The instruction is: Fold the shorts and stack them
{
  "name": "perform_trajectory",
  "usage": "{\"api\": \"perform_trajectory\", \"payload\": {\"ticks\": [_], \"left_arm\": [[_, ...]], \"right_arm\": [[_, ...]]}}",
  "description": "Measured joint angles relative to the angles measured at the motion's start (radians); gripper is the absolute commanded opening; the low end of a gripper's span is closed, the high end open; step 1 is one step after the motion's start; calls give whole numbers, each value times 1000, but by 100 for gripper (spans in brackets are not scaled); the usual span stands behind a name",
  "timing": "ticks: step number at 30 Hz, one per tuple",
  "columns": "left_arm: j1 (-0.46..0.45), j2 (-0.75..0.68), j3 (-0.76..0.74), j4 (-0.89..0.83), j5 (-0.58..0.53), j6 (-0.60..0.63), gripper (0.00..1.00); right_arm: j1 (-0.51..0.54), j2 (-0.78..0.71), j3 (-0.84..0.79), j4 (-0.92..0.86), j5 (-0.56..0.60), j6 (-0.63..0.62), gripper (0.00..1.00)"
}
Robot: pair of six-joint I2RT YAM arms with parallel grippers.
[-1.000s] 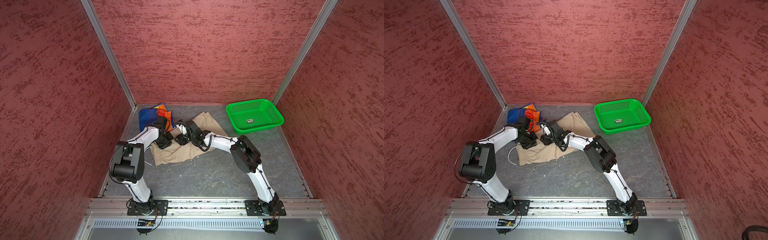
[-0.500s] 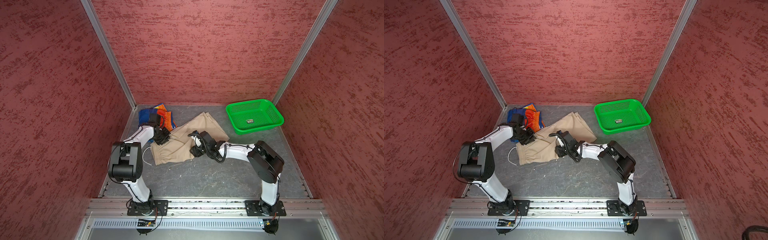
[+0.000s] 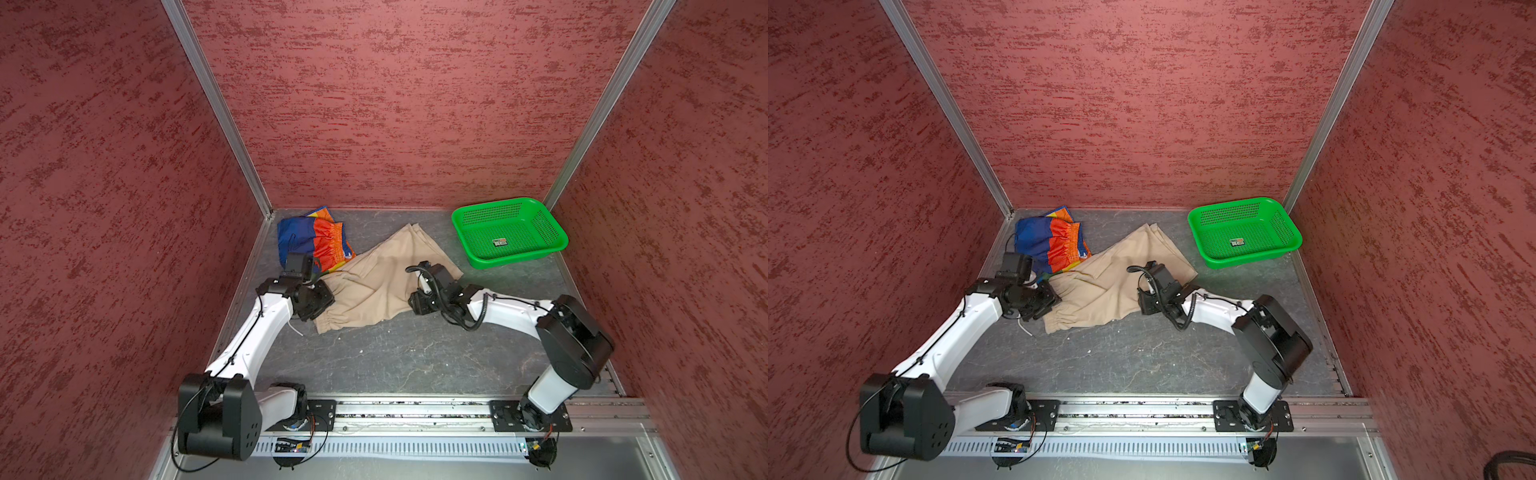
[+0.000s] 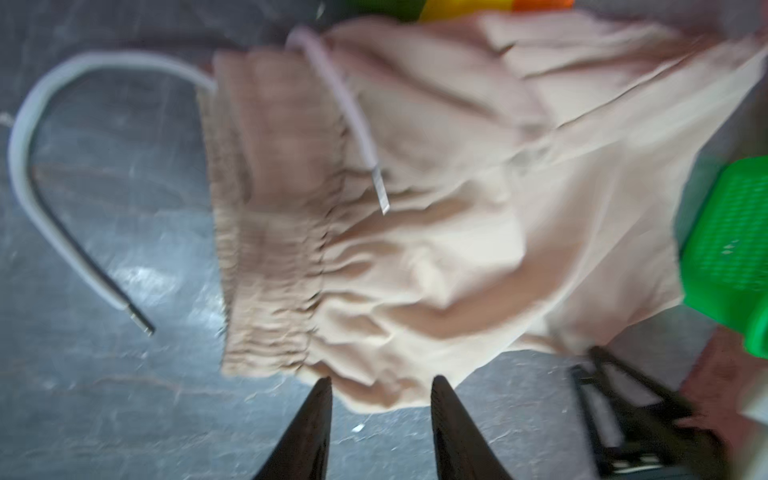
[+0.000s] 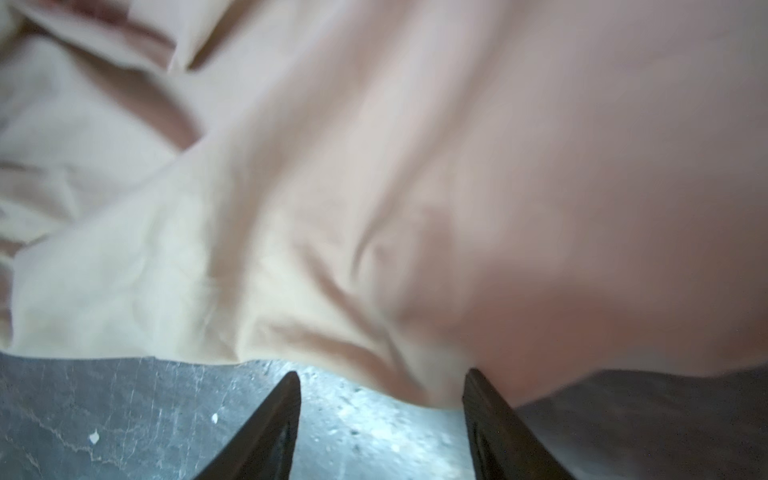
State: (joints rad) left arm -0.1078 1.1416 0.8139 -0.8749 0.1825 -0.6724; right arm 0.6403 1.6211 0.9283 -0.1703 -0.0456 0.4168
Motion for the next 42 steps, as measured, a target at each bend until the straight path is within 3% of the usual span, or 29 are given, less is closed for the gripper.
{"api": "perform_trajectory", "payload": {"ticks": [6, 15, 23, 27, 30, 32, 34, 42], "left_arm": [[-15, -100, -142, -17, -60, -31, 56], [-16, 4, -197, 129, -60, -68, 63], [-16, 89, -243, 242, -57, -94, 49], [-5, 108, -252, 269, -53, -101, 30], [25, 118, -257, 280, -45, -93, 12], [55, 117, -264, 285, -30, -84, 8], [84, 109, -270, 286, -21, -72, 4], [158, 44, -313, 263, 12, -30, 0]], "right_arm": [[-209, -55, -31, 13, -39, 138, 68], [-306, 43, -98, 96, -86, 298, 70], [-351, 103, -117, 265, -109, 385, 67], [-355, 135, -128, 357, -115, 422, 55], [-356, 171, -133, 433, -128, 455, 27], [-356, 190, -148, 468, -135, 486, 10], [-358, 195, -166, 492, -137, 504, 0], [-412, 122, -275, 527, -171, 530, 0]]}}
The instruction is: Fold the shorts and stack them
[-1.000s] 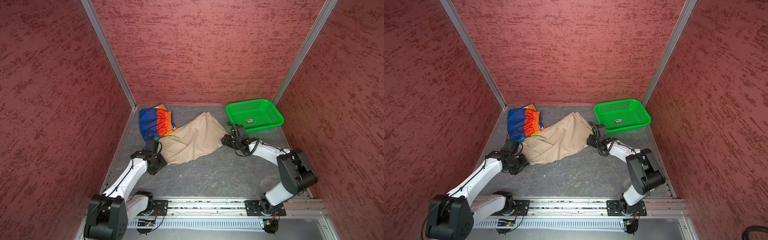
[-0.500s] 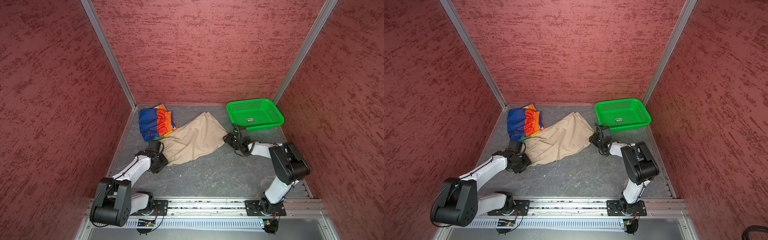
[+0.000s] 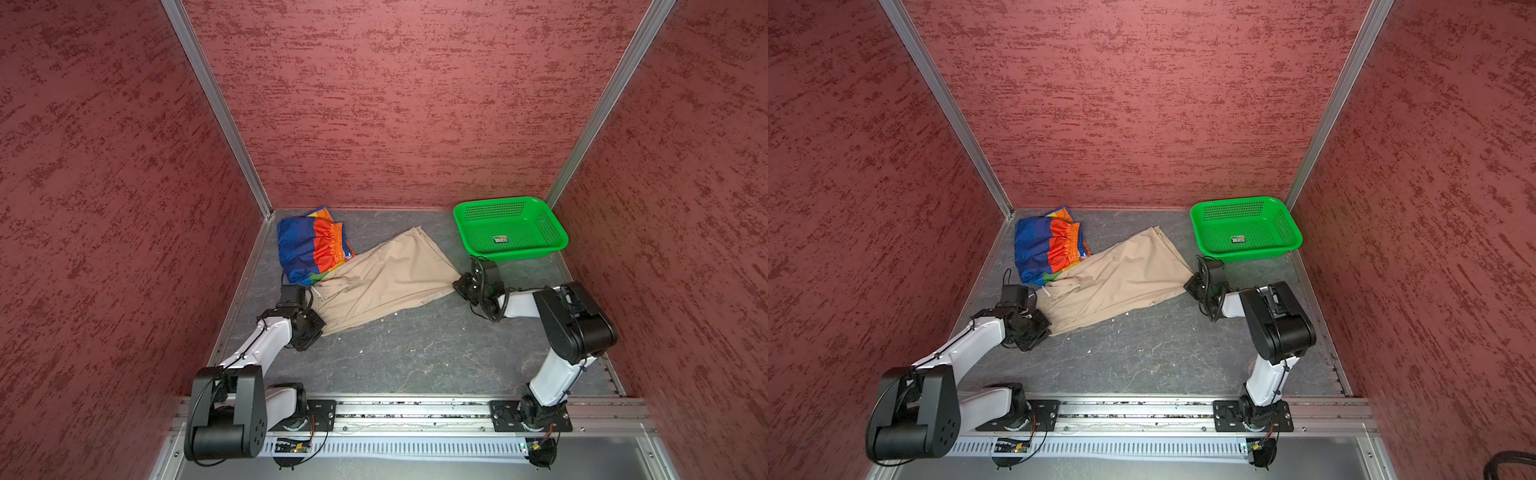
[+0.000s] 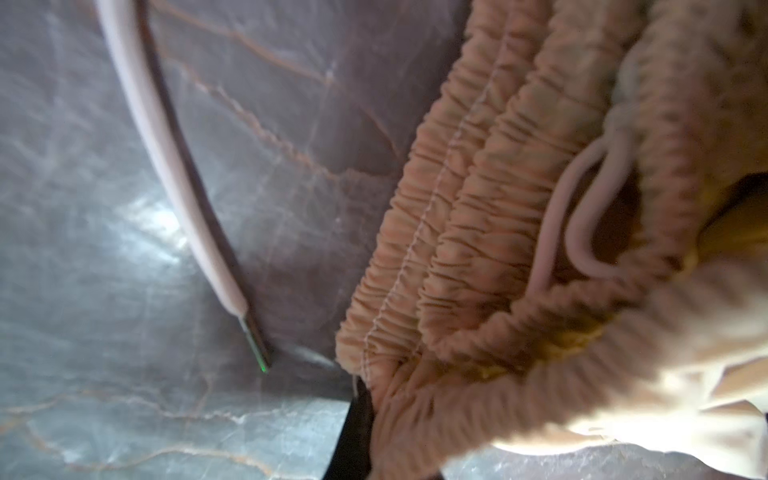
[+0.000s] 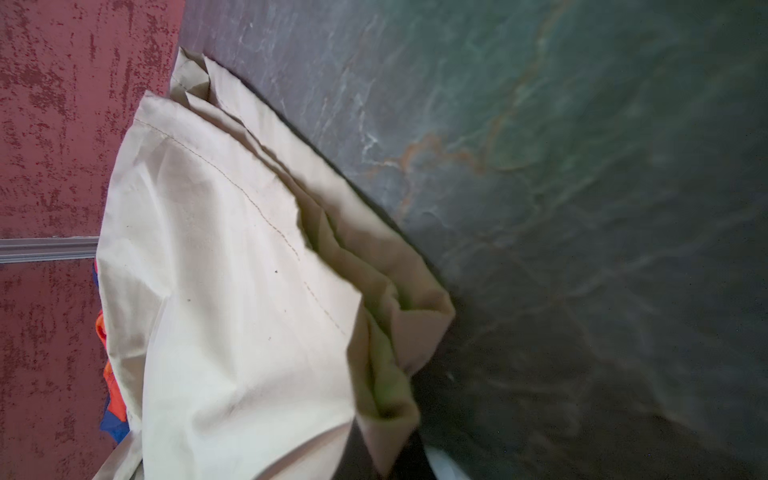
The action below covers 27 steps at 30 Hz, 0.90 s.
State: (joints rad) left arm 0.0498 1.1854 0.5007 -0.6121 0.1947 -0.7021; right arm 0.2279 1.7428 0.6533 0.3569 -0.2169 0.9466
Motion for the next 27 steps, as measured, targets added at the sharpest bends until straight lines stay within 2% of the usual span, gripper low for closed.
{"api": "perform_trajectory", "payload": {"ticks": [6, 10, 12, 14, 15, 16, 19, 23, 27], "left_arm": [[-18, -23, -21, -13, 65, 2, 0], [-134, -40, -20, -47, 38, -31, 0], [-199, -50, -14, -70, 25, -54, 9], [-236, -61, -6, -90, 12, -74, 26], [-243, -66, -2, -102, 5, -81, 34], [-244, -74, 2, -117, -3, -94, 39], [-246, -108, 19, -167, -21, -114, 43], [-246, -188, 71, -238, -43, -132, 42], [-240, -284, 160, -301, -90, -140, 41]], "right_arm": [[-50, -111, -91, -65, -26, -14, 0], [-66, -177, -123, -130, 13, -42, 0], [-72, -212, -136, -168, 45, -60, 12], [-76, -251, -146, -208, 76, -75, 41], [-80, -273, -148, -228, 90, -91, 53], [-84, -298, -148, -245, 100, -105, 57], [-88, -373, -138, -308, 105, -153, 59], [-69, -488, -92, -432, 125, -219, 60], [55, -605, 2, -534, 216, -294, 63]]}}
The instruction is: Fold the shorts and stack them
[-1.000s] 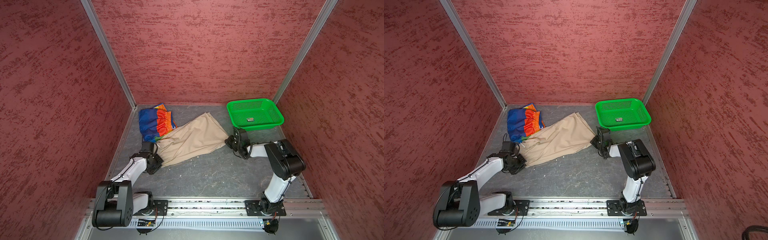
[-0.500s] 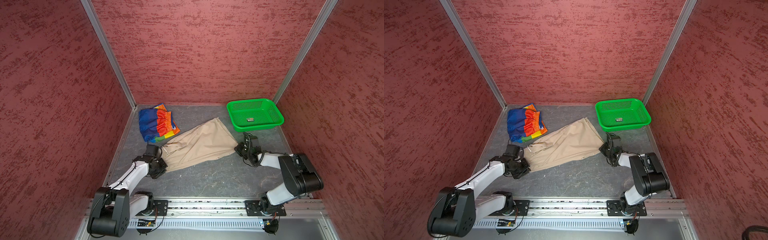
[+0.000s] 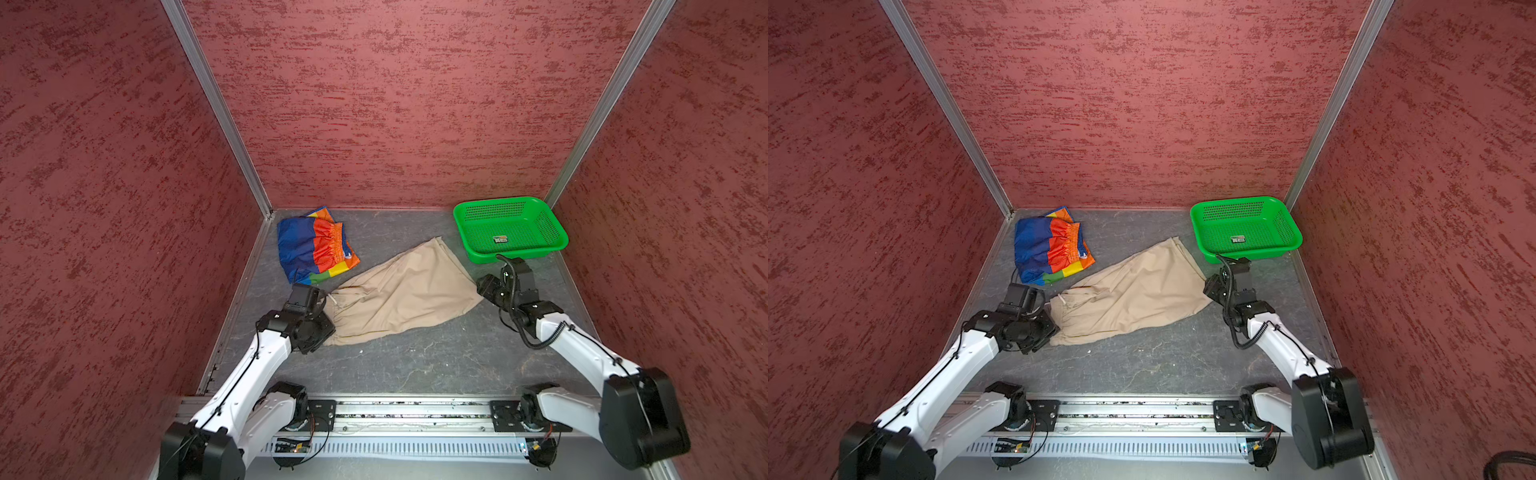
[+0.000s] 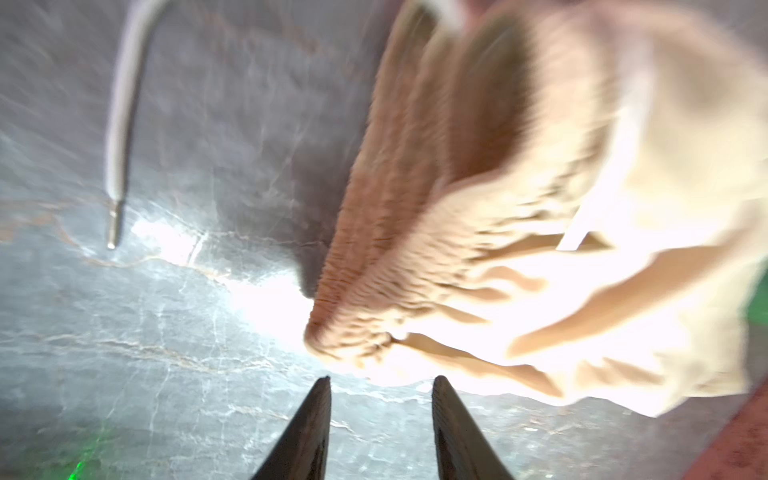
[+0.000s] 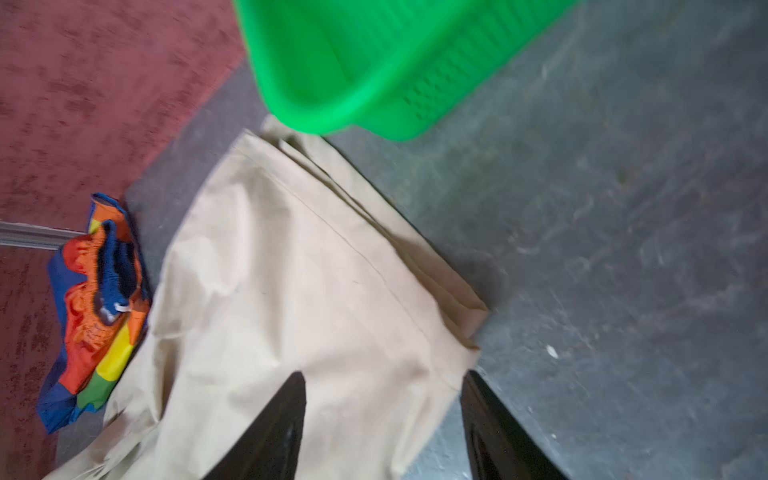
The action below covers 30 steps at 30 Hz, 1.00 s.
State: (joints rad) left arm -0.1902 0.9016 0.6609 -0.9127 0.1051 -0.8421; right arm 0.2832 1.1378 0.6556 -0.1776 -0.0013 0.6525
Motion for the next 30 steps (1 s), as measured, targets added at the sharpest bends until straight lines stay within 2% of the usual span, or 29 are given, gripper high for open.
{"api": "perform_trajectory", "payload": {"ticks": [1, 3, 5, 7, 8, 11, 14, 18, 24, 30], "left_arm": [[6, -19, 23, -10, -11, 0, 41], [22, -38, 61, -14, -33, 2, 41], [37, -28, 86, -7, -37, 6, 41], [44, 17, 102, 11, -35, 10, 41], [44, 45, 107, 25, -32, 12, 38], [31, 153, 114, 89, -12, 8, 20], [-16, 212, 118, 139, 0, -2, 14], [-86, 252, 142, 211, 17, -23, 12], [-167, 362, 177, 317, 40, -45, 11], [-182, 502, 198, 380, 71, -60, 10]], "right_arm": [[55, -10, 34, -13, 29, -21, 62], [158, 8, 100, -22, 71, -71, 53], [241, 69, 167, -18, 92, -116, 46], [313, 185, 246, -1, 87, -164, 33], [336, 246, 280, 7, 74, -179, 25], [386, 459, 396, 32, 14, -207, 1], [409, 650, 501, 46, -65, -204, 0], [411, 821, 614, 45, -139, -193, 0], [410, 958, 729, 50, -224, -184, 0], [404, 1055, 840, 54, -270, -169, 0]]}}
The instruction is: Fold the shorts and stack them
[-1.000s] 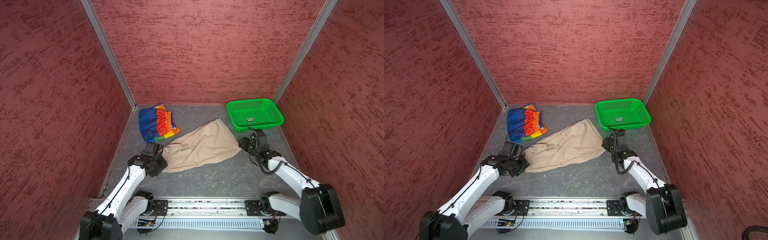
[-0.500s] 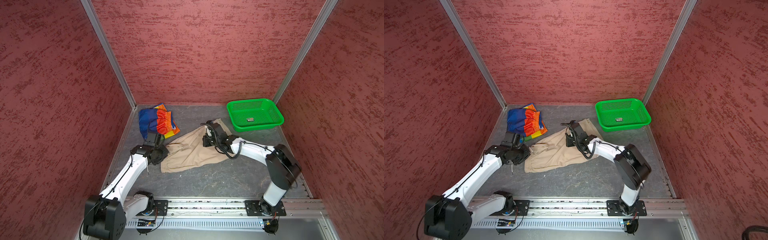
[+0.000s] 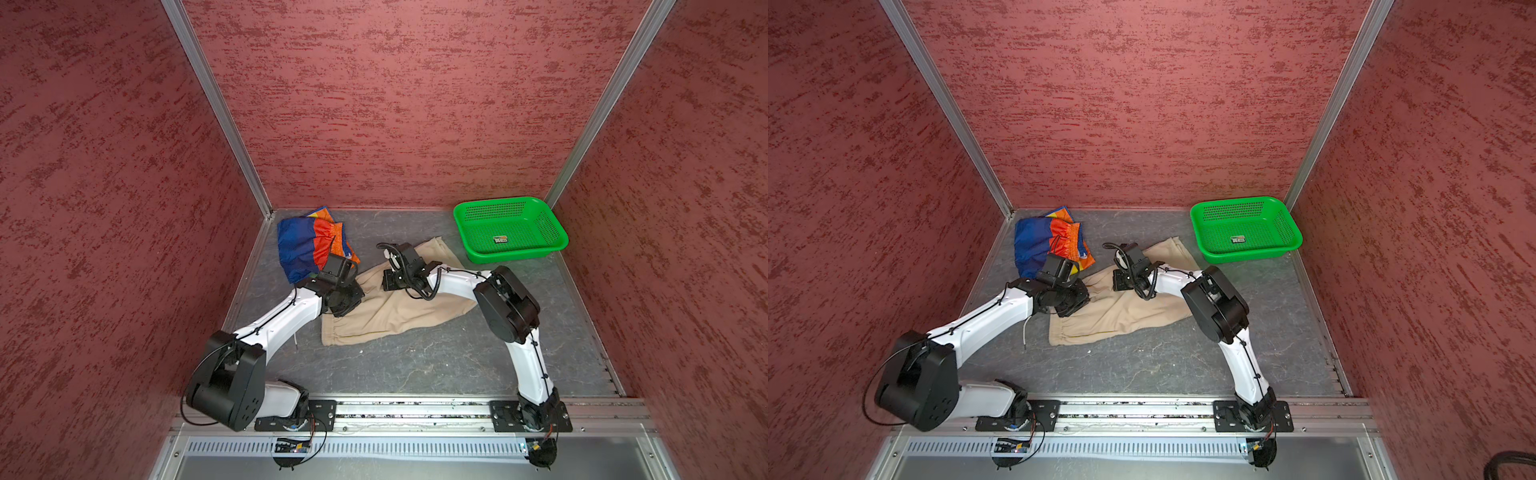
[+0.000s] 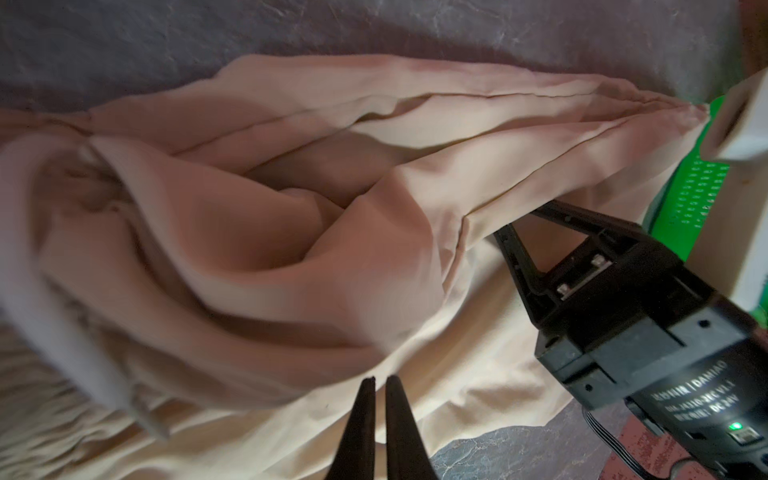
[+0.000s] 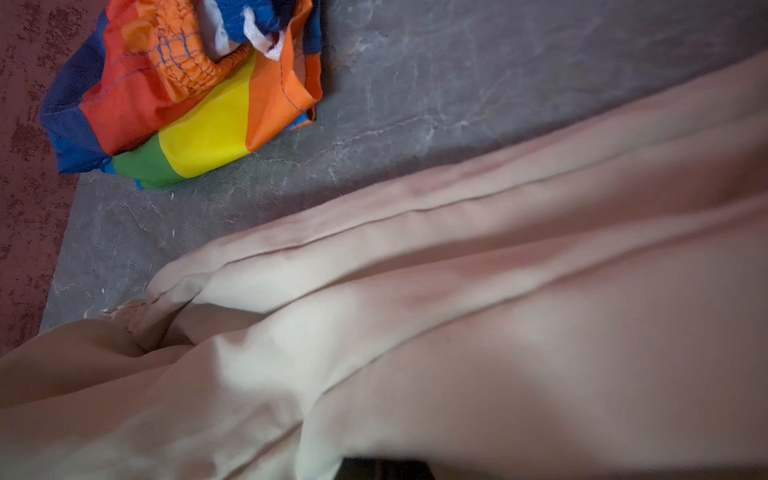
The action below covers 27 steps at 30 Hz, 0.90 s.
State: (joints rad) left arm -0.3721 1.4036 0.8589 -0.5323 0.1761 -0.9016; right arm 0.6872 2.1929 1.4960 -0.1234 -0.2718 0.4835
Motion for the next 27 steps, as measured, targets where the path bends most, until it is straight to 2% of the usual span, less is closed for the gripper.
{"api": "perform_trajectory", "payload": {"ticks": [8, 18, 22, 27], "left_arm": [[-6, 99, 92, 35, 1, 11, 9], [116, 199, 121, 45, -22, 57, 8], [70, 157, 175, -1, -61, 81, 12], [-69, 74, 249, -6, -107, 98, 13]], "right_arm": [[-53, 71, 91, 4, -24, 67, 0], [-89, 85, 93, 2, -24, 112, 0], [-90, 90, 93, 8, -24, 115, 0], [-92, 91, 93, 10, -24, 118, 1]]}}
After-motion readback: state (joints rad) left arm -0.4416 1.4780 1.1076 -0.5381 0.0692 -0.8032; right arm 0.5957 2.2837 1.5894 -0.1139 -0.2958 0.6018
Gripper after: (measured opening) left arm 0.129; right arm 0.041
